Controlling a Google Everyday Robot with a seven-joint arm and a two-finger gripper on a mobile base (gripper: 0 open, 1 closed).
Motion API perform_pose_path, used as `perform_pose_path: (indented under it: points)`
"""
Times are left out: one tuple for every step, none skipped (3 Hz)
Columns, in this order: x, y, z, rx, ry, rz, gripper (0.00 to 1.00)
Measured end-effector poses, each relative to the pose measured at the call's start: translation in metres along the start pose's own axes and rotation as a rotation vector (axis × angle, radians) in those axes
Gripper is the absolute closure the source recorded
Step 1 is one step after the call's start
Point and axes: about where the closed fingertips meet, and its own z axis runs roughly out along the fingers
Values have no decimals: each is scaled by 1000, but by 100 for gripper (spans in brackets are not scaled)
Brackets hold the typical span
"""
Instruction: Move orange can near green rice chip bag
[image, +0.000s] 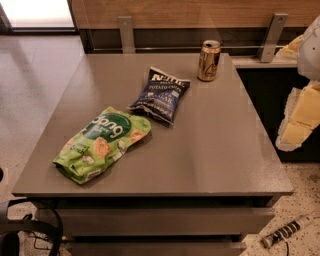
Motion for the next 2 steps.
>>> perform_pose_path:
  points:
    - [0, 0, 0, 0, 0, 0, 0]
    - [5, -14, 4, 33, -39, 39, 0]
